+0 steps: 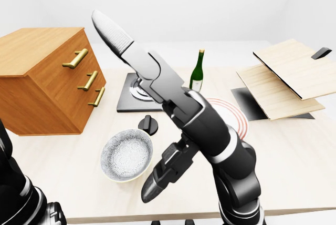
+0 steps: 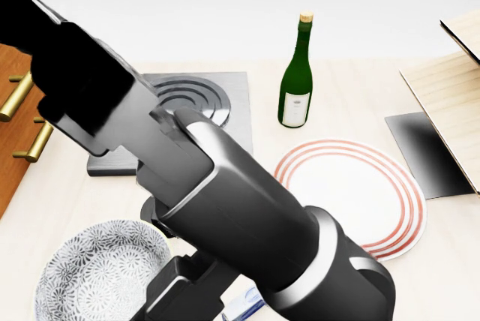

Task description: Pick up the akita bowl and put it on the plate.

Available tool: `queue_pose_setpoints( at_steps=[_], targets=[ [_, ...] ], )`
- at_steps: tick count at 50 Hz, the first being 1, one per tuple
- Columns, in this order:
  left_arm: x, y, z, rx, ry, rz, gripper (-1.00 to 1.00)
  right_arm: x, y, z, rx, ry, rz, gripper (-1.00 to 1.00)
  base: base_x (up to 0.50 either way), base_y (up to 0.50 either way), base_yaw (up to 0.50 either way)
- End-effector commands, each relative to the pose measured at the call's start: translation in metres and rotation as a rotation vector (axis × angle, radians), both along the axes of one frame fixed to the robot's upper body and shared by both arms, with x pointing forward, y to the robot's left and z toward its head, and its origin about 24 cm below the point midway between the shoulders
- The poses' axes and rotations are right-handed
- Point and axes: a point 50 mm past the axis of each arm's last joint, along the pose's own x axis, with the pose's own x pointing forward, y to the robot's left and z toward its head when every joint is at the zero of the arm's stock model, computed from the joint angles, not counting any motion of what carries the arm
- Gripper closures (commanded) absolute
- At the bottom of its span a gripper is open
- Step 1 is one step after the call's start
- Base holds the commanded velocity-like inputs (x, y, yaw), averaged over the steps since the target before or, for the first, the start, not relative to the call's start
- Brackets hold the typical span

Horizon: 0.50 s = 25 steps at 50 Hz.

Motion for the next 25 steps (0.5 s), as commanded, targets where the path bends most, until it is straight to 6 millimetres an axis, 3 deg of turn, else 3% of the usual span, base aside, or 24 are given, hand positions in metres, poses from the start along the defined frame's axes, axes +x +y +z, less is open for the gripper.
queue_pose_setpoints(
  at_steps=[1,23,24,25],
  targets=[
    [0.000,0.001,0.000,-0.002,0.000,0.001,-1.00,-0.011,0.004,0.002,-0.090,-0.084,0.011,-1.00,0.00,0.00,0.00],
    [0.000,0.001,0.002,0.001,-0.001,-0.004,-1.00,-0.003,0.022,-0.040,-0.385,0.015,-0.012,-1.00,0.00,0.00,0.00],
    [0.000,0.001,0.001,0.001,0.003,-0.003,-1.00,0.005,0.023,-0.080,-0.526,0.150,-0.017,-1.00,0.00,0.00,0.00],
    [0.000,0.001,0.001,0.001,0.003,-0.003,-1.00,0.007,0.023,-0.083,-0.537,0.165,-0.033,-1.00,0.00,0.00,0.00]
  ],
)
